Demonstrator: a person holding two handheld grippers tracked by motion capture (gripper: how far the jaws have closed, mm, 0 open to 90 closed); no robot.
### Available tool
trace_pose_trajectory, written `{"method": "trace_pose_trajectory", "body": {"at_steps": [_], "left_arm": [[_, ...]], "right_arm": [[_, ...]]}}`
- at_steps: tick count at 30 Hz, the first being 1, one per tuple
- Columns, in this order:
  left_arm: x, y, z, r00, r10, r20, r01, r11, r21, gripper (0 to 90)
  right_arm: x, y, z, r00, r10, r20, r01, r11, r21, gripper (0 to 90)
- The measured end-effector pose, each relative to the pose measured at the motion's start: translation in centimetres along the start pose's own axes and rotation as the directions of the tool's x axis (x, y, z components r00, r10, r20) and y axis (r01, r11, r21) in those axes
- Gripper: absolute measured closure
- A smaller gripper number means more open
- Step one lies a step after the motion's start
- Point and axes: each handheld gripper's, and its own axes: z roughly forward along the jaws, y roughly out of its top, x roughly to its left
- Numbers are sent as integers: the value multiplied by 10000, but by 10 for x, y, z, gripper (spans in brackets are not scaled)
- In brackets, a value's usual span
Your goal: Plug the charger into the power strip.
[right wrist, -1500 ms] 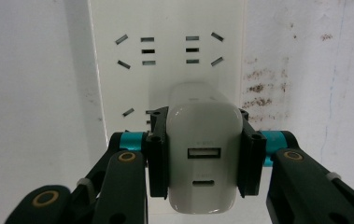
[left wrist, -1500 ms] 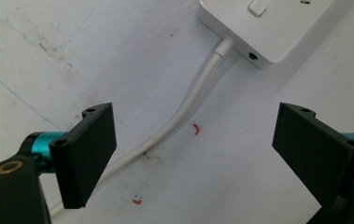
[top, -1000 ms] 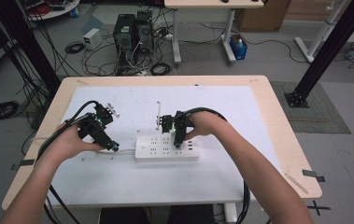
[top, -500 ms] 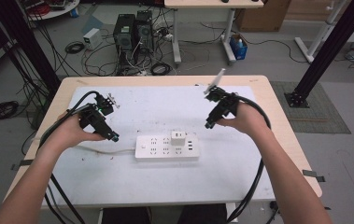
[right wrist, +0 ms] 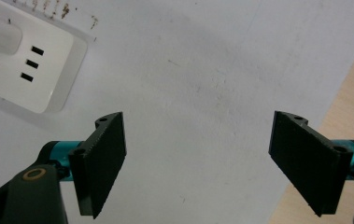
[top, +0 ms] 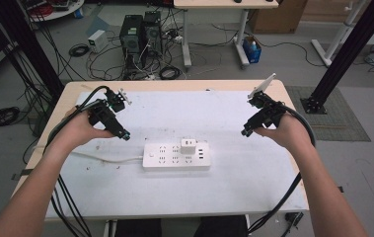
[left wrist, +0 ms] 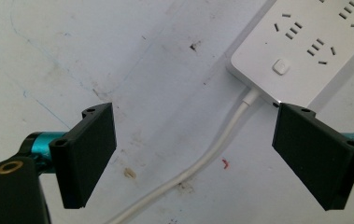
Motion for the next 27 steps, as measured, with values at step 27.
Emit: {"method": "trace_pose_trajectory", "body": {"at_steps": [27], "left_arm": [[-8, 4, 1, 9998, 204, -10, -203, 9997, 99, 137]], "right_arm": [[-7, -6, -2, 9998, 218, 24, -217, 9998, -31, 185]]}}
